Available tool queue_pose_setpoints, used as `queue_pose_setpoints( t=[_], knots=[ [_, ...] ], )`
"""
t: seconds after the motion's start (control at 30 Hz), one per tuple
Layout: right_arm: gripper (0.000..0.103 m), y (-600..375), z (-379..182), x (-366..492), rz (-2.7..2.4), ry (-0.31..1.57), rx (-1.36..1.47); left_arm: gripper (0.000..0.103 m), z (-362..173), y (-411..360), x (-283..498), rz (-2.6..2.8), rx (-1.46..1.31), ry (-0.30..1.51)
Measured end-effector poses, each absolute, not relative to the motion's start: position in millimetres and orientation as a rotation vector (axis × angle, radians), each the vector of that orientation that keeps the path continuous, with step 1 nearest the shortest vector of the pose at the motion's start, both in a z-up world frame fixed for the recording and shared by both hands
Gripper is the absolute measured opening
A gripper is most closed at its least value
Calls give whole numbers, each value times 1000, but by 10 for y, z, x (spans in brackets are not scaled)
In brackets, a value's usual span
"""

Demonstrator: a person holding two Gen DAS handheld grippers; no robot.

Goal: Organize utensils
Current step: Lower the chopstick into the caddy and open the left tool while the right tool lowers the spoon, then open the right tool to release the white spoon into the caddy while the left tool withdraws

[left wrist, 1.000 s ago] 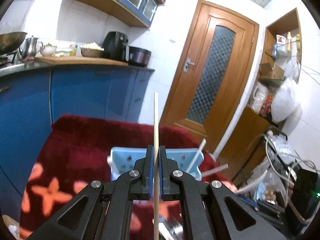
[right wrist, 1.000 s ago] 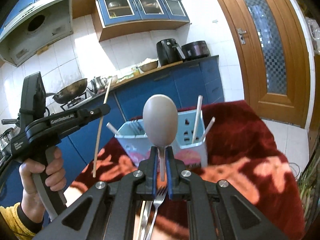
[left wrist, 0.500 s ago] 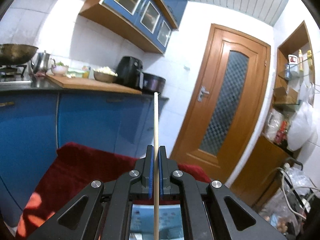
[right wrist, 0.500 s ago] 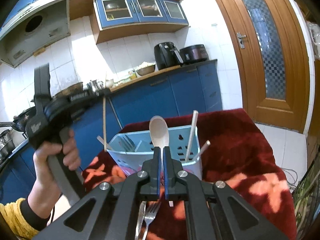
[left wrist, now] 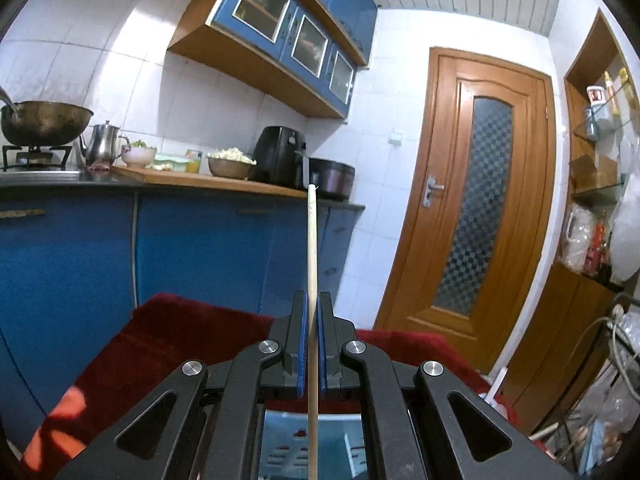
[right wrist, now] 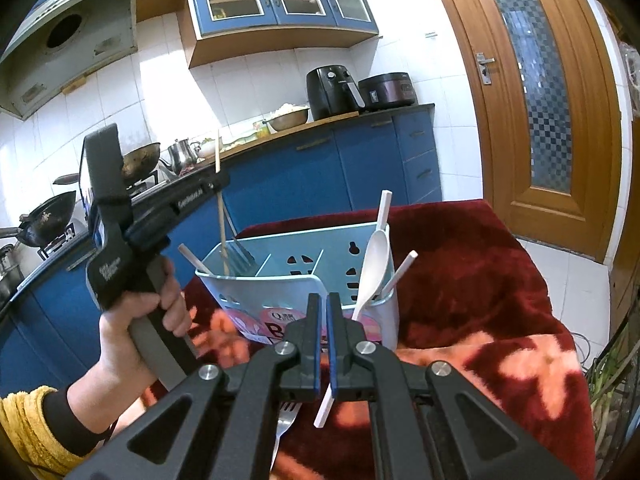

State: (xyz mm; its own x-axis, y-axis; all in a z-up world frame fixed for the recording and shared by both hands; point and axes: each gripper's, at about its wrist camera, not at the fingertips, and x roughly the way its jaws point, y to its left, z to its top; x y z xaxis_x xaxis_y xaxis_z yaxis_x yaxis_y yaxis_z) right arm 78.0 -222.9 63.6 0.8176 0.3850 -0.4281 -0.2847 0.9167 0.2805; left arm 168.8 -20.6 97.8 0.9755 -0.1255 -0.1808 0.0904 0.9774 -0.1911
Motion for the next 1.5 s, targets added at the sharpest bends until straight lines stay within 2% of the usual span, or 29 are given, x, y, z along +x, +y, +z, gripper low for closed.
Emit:
queue_pose_setpoints(
  t=[0.17, 0.23, 0.33, 0.5, 0.97, 1.37, 1.5],
  knots=[
    [4, -2252, 600, 814, 358, 531, 232, 6, 932, -212, 1650, -145, -169, 231],
    [5, -2260, 590, 822, 352, 538, 231, 18, 917, -225, 1647, -157, -159, 251],
    [9, -2253, 574, 845, 352, 554, 226, 23, 909, -220, 1613, -164, -146, 267],
    [14, -2236, 533, 926, 346, 583, 208, 23, 936, -165, 1522, -178, -144, 309],
    [14, -2191, 287, 1286, 318, 722, 233, 23, 1112, 52, 1129, -182, -117, 398],
    [14, -2218, 248, 1392, 334, 779, 280, 23, 848, 257, 990, -147, -98, 503],
    [10, -2210, 254, 1404, 340, 780, 280, 23, 729, 335, 1030, -124, -107, 538]
  ],
)
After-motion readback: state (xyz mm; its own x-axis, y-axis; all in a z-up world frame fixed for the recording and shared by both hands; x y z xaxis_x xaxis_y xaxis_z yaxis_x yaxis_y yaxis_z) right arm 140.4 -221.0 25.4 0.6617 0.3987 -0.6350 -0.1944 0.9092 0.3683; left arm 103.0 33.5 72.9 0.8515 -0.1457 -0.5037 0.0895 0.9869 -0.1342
